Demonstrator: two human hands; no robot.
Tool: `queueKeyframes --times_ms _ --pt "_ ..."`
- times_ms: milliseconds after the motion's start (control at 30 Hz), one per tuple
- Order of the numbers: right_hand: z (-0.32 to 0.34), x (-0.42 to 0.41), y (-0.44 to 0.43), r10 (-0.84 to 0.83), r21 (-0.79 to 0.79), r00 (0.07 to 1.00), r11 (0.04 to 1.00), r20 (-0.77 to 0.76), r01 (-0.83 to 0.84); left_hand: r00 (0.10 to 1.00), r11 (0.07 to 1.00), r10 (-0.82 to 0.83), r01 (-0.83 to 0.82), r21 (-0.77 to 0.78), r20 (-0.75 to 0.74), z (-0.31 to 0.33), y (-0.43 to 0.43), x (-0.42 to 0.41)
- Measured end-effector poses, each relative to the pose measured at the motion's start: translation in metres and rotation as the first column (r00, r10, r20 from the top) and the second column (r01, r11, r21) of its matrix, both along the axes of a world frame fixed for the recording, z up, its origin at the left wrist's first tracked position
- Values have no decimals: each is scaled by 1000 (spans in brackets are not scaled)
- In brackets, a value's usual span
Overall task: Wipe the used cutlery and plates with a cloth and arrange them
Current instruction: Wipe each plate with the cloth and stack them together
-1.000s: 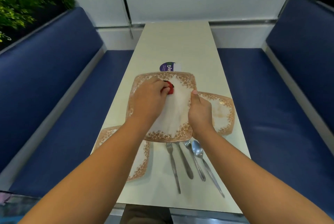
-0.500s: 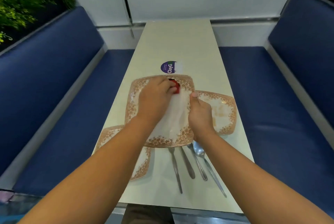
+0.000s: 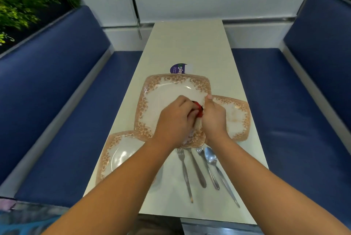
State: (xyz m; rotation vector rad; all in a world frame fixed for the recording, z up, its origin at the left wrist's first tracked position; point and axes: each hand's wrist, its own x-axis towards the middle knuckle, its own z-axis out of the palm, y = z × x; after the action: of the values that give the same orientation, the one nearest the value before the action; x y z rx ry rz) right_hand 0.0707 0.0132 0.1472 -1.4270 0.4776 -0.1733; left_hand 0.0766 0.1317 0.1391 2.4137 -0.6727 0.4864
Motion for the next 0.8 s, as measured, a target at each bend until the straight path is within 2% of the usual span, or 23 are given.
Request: queueKeyframes --times_ms 100,267,300,367,433,500,600,700,800 --pt "0 -2 1 30 -72 1000 997 -5 -30 990 990 143 -143 -7 8 9 12 31" --pt "5 4 -12 -28 -36 999 999 -22 27 928 925 373 -372 76 -4 9 49 44" --pt "6 6 -15 -54 -23 998 998 -32 53 929 927 368 -365 91 -23 5 46 34" --pt "5 11 -17 -95 -1 994 995 -59 95 963 965 257 -250 84 -83 -3 25 6" --pt "0 11 -14 -80 -14 994 997 -74 79 988 996 85 -81 35 -127 -8 -1 -18" --pt "-4 7 -4 -65 33 995 997 -74 67 992 999 34 -37 -28 -121 -8 -16 -18" --pt "-9 -1 8 -23 -10 998 1000 -53 23 983 984 148 -158 -84 -112 -5 -22 10" --pt "-12 -8 12 38 -107 999 993 -37 -41 962 962 255 -262 -81 -95 2 -4 43" --pt "-14 -10 4 39 -114 998 992 -50 -44 945 946 320 -323 -26 -65 -1 31 57"
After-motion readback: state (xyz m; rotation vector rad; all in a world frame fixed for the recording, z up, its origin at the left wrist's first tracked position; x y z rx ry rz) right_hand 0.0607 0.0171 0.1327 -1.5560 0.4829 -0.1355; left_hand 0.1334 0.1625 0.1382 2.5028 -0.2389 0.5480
